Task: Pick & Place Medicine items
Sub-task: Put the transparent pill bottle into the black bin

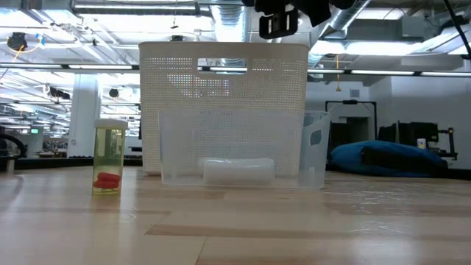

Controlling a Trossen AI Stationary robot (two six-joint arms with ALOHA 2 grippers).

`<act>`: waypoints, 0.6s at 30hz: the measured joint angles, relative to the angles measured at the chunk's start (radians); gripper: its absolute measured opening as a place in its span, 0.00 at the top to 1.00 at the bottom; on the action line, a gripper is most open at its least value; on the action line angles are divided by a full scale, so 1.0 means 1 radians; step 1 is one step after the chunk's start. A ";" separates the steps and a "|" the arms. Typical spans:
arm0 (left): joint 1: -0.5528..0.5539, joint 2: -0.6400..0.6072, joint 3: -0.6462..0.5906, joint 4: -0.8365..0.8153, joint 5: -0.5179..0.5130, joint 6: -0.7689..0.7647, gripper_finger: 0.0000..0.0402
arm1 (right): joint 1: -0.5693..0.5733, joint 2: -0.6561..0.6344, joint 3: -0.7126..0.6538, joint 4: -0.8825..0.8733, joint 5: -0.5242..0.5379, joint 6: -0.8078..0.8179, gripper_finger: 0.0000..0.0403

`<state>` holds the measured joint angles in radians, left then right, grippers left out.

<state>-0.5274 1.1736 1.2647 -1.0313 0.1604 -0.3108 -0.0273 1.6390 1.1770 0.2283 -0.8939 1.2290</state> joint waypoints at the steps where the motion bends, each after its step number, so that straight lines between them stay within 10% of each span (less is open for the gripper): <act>1: -0.033 0.000 -0.017 0.001 -0.008 -0.056 0.69 | 0.000 0.000 0.000 -0.010 -0.004 -0.002 0.45; 18: -0.499 0.077 -0.226 0.341 -0.090 -0.982 0.68 | -0.058 -0.063 -0.001 -0.272 -0.078 -0.157 0.45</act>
<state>-1.0261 1.2508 1.0390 -0.6902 0.0708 -1.2931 -0.0849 1.5764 1.1759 -0.0434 -0.9719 1.0716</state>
